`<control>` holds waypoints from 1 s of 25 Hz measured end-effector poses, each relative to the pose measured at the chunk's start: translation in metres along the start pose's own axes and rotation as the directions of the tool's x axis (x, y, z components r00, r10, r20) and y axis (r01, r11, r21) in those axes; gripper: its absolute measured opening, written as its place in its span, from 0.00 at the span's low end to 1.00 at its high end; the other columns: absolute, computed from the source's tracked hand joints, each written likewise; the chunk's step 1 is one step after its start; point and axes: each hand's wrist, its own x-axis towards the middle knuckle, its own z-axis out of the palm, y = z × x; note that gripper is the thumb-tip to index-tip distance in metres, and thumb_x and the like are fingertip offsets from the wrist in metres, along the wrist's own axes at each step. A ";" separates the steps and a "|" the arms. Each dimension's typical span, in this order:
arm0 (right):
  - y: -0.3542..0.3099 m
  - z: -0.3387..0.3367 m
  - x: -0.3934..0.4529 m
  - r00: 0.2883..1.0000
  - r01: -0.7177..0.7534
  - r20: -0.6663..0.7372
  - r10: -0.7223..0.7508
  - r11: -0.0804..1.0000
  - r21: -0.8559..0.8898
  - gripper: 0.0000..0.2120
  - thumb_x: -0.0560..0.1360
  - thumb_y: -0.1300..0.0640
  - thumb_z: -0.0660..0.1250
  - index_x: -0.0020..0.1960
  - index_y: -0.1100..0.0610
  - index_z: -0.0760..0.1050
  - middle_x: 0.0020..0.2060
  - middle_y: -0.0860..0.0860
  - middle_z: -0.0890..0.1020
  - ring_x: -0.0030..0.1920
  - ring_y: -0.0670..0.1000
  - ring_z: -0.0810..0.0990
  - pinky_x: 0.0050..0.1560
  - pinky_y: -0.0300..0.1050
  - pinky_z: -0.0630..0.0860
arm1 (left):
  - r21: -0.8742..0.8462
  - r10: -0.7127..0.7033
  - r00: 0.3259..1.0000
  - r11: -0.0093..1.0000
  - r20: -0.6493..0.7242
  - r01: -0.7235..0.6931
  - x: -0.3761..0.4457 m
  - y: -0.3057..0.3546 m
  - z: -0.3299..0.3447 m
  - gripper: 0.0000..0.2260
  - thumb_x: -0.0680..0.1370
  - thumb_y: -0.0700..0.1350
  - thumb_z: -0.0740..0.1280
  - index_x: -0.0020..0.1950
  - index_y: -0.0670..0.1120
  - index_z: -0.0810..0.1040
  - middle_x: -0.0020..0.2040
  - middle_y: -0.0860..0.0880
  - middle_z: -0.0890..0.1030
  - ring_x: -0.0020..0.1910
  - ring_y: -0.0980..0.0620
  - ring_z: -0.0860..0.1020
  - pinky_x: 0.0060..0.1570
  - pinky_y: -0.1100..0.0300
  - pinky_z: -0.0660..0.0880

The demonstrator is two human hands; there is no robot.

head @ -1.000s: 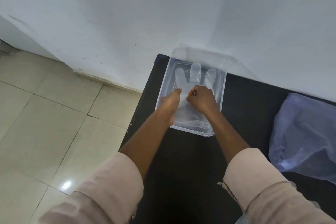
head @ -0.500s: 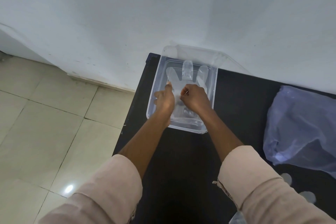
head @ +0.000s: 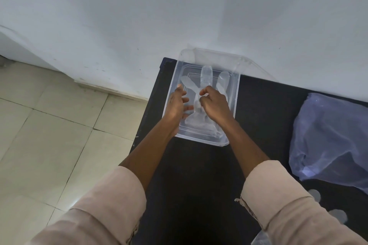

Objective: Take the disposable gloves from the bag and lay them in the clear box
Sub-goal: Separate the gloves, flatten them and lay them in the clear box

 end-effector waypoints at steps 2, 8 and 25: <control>-0.001 0.001 -0.001 1.000 -0.001 0.001 0.001 1.000 0.027 0.12 0.77 0.48 0.62 0.56 0.53 0.74 0.48 0.51 0.82 0.43 0.51 0.80 0.44 0.46 0.76 | -0.011 0.013 1.000 1.000 0.017 -0.013 0.000 0.001 0.000 0.22 0.82 0.60 0.49 0.65 0.48 0.71 0.59 0.47 0.75 0.45 0.52 0.79 0.39 0.61 0.74; 0.003 -0.002 0.004 0.997 -0.019 -0.078 0.022 0.999 0.047 0.11 0.74 0.63 0.65 0.56 0.57 0.77 0.46 0.52 0.82 0.41 0.47 0.77 0.36 0.33 0.68 | 0.034 -0.056 0.998 0.998 -0.020 0.056 0.005 -0.003 0.001 0.19 0.82 0.60 0.51 0.58 0.48 0.73 0.50 0.47 0.76 0.47 0.49 0.77 0.44 0.56 0.73; 0.005 -0.013 0.004 1.000 -0.006 -0.022 0.010 0.988 0.154 0.11 0.79 0.62 0.56 0.60 0.60 0.72 0.56 0.57 0.79 0.54 0.55 0.79 0.53 0.50 0.76 | 0.943 0.409 0.905 0.241 0.115 -0.229 0.009 0.039 0.008 0.05 0.76 0.43 0.68 0.48 0.42 0.77 0.42 0.45 0.79 0.42 0.43 0.82 0.40 0.56 0.77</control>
